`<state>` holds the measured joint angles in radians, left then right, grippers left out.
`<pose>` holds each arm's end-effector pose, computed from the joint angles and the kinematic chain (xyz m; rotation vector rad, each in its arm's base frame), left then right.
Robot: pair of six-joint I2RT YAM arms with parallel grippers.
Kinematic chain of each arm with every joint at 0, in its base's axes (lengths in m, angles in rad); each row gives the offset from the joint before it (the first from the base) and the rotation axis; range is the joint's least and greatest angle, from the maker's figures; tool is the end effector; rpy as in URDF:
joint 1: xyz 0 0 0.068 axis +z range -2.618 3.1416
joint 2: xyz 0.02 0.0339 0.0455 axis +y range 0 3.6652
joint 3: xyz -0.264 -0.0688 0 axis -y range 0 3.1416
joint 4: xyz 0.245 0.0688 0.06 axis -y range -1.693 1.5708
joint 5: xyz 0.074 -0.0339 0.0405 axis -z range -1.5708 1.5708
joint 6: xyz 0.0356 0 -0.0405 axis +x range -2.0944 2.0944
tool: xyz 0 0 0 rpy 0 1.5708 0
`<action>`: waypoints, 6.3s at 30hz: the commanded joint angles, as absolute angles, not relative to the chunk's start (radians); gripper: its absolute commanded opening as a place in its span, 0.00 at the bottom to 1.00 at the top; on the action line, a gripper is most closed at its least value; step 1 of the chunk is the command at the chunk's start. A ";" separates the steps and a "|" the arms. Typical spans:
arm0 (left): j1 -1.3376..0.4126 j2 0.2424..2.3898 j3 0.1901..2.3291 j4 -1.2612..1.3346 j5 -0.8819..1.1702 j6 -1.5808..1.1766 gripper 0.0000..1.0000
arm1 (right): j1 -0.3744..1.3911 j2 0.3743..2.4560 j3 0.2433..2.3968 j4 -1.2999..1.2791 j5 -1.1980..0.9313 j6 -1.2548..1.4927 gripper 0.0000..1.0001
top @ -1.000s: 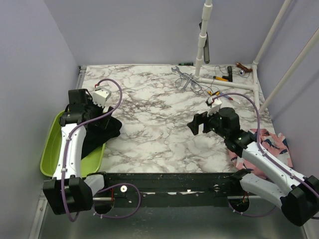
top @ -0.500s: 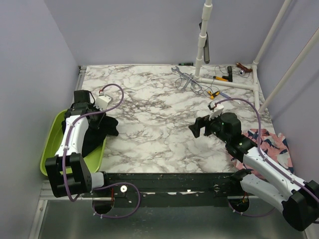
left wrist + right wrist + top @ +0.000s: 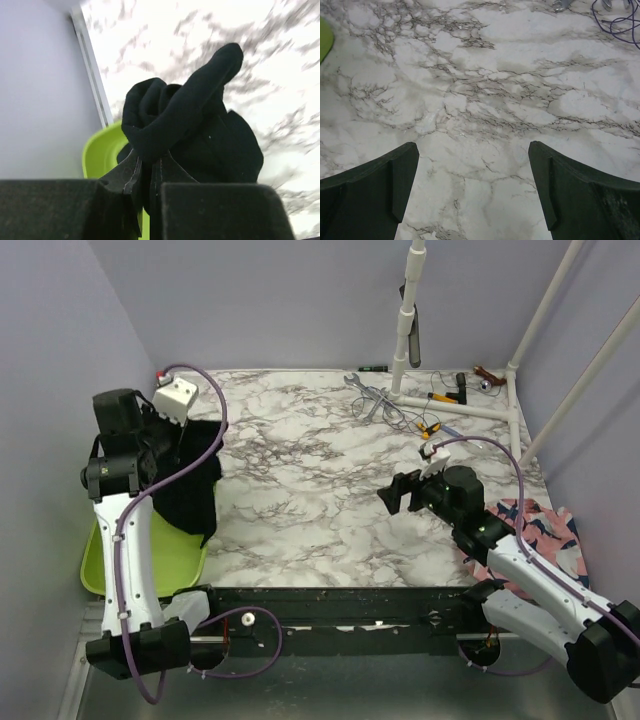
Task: Fold and stack the mixed laundry pile
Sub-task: Pick up the T-shirt and place it in the bin, then place the T-shirt at the center of the board, then flatten out the T-shirt at the center of the board.
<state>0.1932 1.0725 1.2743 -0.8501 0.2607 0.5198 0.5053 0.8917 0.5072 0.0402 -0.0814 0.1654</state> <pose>0.2061 0.0310 0.3878 0.4971 2.1389 0.1109 0.1796 0.1027 0.2457 -0.3847 1.9114 0.5263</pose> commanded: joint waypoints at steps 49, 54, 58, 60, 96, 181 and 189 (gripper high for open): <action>-0.703 1.467 1.064 -0.635 0.453 0.674 0.97 | 0.816 1.119 0.432 0.064 -0.200 0.407 0.87; -0.726 1.646 1.184 -0.666 0.383 0.657 0.83 | 0.816 1.040 0.402 0.034 -0.178 0.423 0.87; -0.727 1.706 1.200 -0.672 0.386 0.667 0.74 | 0.816 1.012 0.382 0.035 -0.178 0.437 0.87; -0.728 1.728 1.210 -0.677 0.397 0.664 0.57 | 0.816 1.011 0.380 0.037 -0.182 0.438 0.87; -0.738 1.568 1.512 -0.702 0.328 0.449 0.00 | 0.816 0.911 0.465 -0.107 -0.011 0.436 0.90; 0.156 1.433 1.152 -0.690 0.659 0.520 0.68 | 0.378 2.026 1.712 -0.553 0.160 0.051 0.67; -0.036 1.155 0.865 -0.753 0.488 0.918 0.68 | 0.391 1.677 1.337 -0.379 0.106 0.113 0.82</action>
